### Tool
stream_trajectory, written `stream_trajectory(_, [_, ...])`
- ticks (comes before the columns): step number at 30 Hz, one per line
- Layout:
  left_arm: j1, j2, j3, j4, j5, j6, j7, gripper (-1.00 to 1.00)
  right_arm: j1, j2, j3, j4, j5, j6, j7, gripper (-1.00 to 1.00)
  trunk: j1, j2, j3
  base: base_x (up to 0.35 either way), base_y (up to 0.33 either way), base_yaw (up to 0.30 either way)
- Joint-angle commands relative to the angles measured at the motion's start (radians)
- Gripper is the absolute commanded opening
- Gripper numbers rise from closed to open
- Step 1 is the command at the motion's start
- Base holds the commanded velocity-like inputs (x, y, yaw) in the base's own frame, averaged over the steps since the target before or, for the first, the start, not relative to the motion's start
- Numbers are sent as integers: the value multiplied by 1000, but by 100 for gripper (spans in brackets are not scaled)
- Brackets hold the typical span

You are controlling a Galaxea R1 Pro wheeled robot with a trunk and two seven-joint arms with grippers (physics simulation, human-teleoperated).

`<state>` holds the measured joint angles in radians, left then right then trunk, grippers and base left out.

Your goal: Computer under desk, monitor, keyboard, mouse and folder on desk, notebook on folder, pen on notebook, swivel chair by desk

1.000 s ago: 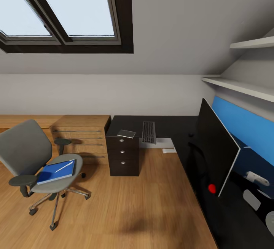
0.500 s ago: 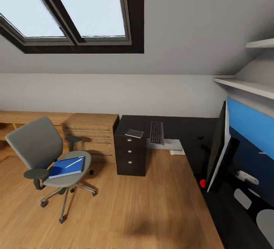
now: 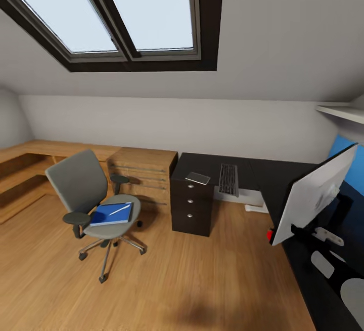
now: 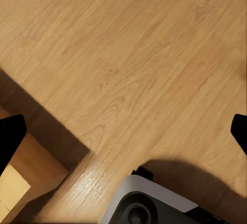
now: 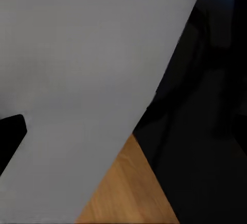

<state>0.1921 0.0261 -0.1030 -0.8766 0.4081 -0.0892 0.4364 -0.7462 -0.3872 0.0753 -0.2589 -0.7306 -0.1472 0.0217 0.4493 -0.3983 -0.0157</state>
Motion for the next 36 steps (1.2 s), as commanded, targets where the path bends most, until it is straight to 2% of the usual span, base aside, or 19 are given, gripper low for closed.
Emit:
stream_trajectory(1, [0, 1, -6, -1, 11, -6, 7, 100, -1, -1, 9, 1, -10, -5, 3, 100, 1, -2, -2, 71, 0, 278])
stream_trajectory(12, [0, 1, -6, -1, 11, -6, 7, 100, -1, -1, 8, 1, -11, -5, 3, 100, 1, -2, -5, 59, 0, 266])
stream_trajectory(21, [0, 2, -6, -1, 11, -6, 7, 100, -1, -1, 8, 4, -10, -5, 5, 100, 1, -2, -5, 160, 0, 32])
stream_trajectory(36, [0, 1, -6, -1, 11, -5, 7, 100, -1, -2, 9, 5, -10, -16, 7, 100, 1, -2, -5, -19, 0, 0])
